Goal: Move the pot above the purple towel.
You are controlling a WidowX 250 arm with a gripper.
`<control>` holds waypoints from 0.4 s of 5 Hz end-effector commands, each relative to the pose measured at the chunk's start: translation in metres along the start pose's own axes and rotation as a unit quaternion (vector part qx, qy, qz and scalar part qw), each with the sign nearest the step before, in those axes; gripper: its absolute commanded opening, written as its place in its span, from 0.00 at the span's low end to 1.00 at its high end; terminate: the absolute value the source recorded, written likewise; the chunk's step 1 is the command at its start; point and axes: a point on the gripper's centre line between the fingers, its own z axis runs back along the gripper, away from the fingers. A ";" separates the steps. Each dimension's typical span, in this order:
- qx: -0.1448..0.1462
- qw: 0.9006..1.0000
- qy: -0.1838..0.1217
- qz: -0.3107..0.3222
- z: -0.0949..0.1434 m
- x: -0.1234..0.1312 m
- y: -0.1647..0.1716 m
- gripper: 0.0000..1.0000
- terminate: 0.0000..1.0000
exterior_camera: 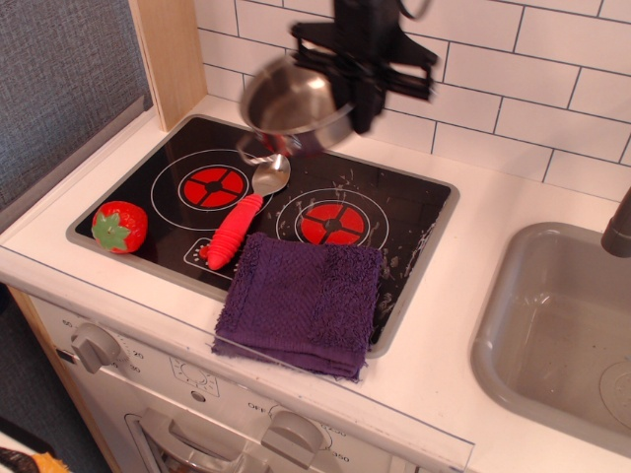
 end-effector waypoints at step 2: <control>0.032 0.995 0.067 -0.064 -0.064 0.002 -0.027 0.00 0.00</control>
